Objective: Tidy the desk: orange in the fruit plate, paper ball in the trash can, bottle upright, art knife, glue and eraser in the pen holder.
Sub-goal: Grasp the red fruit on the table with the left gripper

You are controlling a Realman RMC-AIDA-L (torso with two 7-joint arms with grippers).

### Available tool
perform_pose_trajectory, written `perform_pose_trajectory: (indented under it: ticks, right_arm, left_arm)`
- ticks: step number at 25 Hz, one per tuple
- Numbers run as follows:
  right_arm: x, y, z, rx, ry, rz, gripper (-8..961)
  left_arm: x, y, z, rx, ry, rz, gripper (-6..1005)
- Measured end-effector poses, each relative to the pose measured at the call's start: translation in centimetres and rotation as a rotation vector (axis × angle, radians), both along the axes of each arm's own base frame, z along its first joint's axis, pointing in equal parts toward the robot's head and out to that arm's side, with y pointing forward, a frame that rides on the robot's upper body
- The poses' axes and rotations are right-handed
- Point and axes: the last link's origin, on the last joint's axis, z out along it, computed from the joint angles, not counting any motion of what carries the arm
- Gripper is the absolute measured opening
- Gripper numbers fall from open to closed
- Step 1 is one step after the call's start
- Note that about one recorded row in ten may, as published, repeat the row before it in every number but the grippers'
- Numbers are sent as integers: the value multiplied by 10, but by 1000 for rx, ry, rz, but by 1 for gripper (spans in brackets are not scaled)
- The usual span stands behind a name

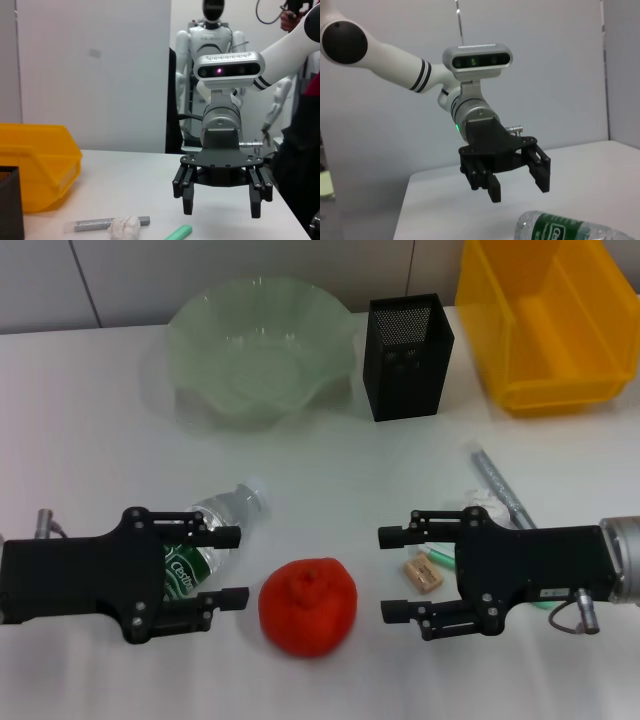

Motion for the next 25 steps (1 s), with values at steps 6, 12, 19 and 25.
perform_pose_trajectory:
  ticks: [6,12,19,25]
  right_arm:
    - [4,-4,2,16,17,-19,751]
    - [4,-5,2,17,21,-21,751]
    - [2,-3,3,28,34,-25,751]
    - [0,7,11,29,31,-72,750]
  left_arm:
    - [7,6,-3,-23,15,-14,568]
    - [9,6,-5,-30,15,-10,569]
    - [6,5,-5,-27,18,0,570]
    - [7,14,-1,-9,40,56,570]
